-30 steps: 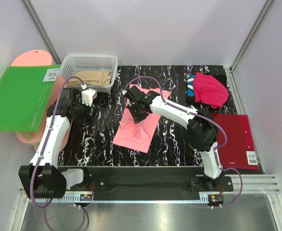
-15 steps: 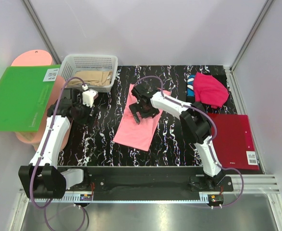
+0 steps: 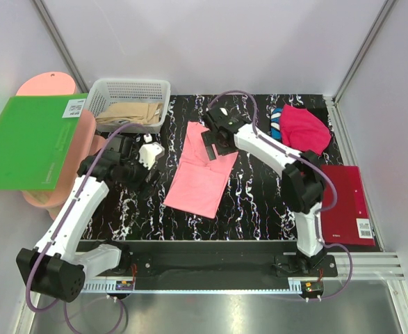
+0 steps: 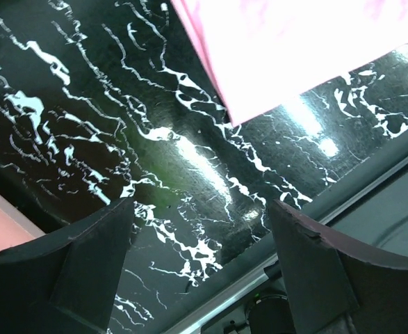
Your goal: Fold and stack the t-shirts
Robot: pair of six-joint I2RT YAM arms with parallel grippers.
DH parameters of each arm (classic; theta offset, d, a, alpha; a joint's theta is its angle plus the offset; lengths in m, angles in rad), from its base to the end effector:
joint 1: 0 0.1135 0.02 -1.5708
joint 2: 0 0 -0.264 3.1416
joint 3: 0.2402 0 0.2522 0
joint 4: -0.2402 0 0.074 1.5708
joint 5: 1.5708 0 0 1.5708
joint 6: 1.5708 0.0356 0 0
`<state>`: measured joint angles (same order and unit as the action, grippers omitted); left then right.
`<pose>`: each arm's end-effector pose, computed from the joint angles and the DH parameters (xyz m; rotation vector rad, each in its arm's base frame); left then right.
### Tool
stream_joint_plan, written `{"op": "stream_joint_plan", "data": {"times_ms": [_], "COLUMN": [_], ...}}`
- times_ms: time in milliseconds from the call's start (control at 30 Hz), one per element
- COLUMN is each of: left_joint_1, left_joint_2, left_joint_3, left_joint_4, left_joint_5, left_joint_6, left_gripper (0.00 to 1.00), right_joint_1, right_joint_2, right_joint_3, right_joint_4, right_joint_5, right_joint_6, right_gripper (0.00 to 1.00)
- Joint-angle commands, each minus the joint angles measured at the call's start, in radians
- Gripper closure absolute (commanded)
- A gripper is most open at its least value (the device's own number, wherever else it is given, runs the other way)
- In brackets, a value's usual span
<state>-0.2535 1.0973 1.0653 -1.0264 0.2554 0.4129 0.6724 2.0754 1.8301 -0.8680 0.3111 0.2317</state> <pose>0.1909 -0.0587 0.3061 0.9325 2.4270 -0.2784 0.3569 0.2702 0.2465 -0.4750 2.5543 -0.1022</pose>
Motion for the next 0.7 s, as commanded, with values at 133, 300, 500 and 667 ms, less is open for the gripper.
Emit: {"op": "stream_joint_plan", "data": {"times_ms": [133, 300, 500, 667], "left_joint_1": [-0.001, 0.002, 0.008, 0.013], "left_joint_2": [0.044, 0.148, 0.177, 0.167], "left_joint_3": [0.053, 0.068, 0.067, 0.073], "left_joint_4": [0.103, 0.132, 0.149, 0.147], "left_joint_5": [-0.145, -0.197, -0.202, -0.219], "left_joint_6": [-0.098, -0.138, -0.151, -0.140], "left_gripper": [0.12, 0.15, 0.16, 0.15], "right_joint_1": [0.338, 0.585, 0.691, 0.737], "right_joint_2": [-0.231, -0.204, -0.120, -0.040], "right_joint_3": [-0.307, -0.365, -0.335, -0.287], "right_joint_4": [0.106, 0.116, 0.119, 0.119], "right_joint_5": [0.272, 0.410, 0.404, 0.388], "right_joint_6": [-0.158, -0.160, -0.123, -0.101], "right_gripper": [0.00, 0.00, 0.00, 0.00]}}
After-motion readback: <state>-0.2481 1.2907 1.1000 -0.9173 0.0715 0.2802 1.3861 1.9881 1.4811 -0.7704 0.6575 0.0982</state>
